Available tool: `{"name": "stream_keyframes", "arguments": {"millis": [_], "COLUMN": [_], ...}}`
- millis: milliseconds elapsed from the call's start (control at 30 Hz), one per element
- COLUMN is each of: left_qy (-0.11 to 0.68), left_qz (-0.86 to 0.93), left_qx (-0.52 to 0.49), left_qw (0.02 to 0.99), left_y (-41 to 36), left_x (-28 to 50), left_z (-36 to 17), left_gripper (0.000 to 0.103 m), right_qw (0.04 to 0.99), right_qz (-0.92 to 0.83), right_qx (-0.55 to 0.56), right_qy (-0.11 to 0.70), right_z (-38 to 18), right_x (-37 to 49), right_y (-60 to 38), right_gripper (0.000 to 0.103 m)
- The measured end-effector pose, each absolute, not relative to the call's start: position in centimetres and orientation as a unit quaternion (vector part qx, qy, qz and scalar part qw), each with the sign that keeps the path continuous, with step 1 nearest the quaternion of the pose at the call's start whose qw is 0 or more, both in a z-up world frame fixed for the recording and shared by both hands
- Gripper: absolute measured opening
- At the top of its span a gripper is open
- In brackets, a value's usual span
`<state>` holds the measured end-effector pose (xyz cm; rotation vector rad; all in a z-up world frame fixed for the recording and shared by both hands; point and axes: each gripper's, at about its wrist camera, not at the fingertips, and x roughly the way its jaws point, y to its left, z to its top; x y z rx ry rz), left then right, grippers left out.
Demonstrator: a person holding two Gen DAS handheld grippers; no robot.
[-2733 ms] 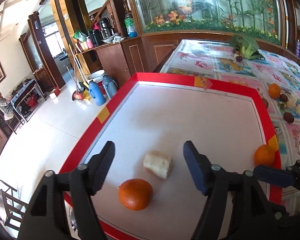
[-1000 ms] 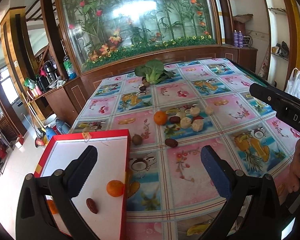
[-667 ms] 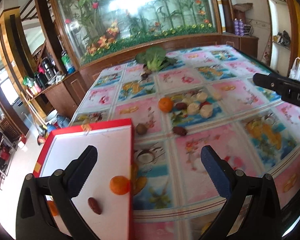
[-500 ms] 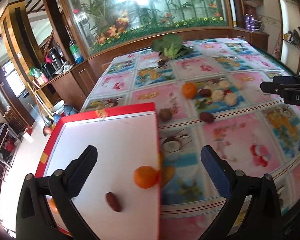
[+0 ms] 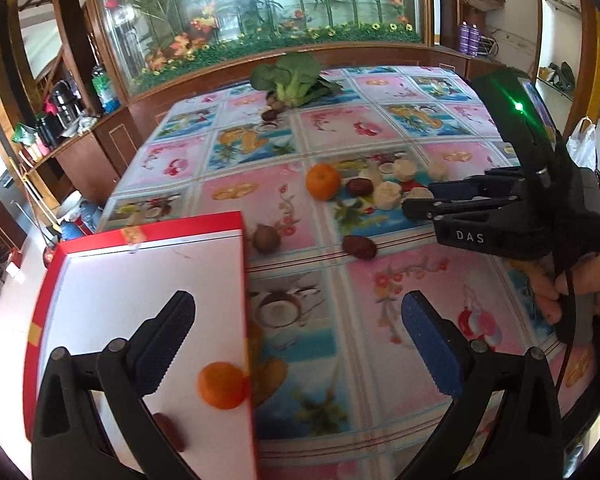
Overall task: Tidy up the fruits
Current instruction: 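Grasp a round beige cake with the right tool while the left grasps a red date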
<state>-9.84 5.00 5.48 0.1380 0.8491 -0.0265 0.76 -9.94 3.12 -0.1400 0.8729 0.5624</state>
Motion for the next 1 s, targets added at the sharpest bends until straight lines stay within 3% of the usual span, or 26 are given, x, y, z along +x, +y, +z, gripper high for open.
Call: {"name": "stream_keyframes", "arguments": {"millis": [267,467,533,600,800,1000], "left_qy": [0.444,0.47,0.47,0.471,0.457,0.446], "left_qz": [-0.009,0.01,0.015,0.021,0.012,0.001], "left_qx": [0.021,-0.002,-0.007,-0.012,-0.014,-0.005], "left_qw": [0.896,0.883,0.883,0.882,0.889,0.895], "left_y": [2.6,1.5,1.6,1.8,2.0,1.9], "left_x": [-5.2,-3.4,-3.1,-2.9,-3.1,-4.0], "left_z": [4.1,2.1,1.7,1.3,1.3,1.2], "left_gripper": [0.097,0.067,0.064,0.046,0.028,0.028], "right_qw": [0.89,0.89,0.889,0.889,0.89,0.892], "right_qz": [0.219,0.208,0.212,0.212,0.209,0.205], "right_qx": [0.063,0.094,0.093,0.092,0.091,0.082], "right_qy": [0.396,0.395,0.395,0.396,0.394,0.395], "right_z": [5.5,5.9,6.0,6.0,5.9,5.4], "right_x": [3.3,3.5,3.5,3.4,3.5,3.7], "right_y": [-16.1,-17.1,-17.0,-16.9,-17.0,-16.6], "right_gripper": [0.026,0.026,0.026,0.026,0.026,0.026]}}
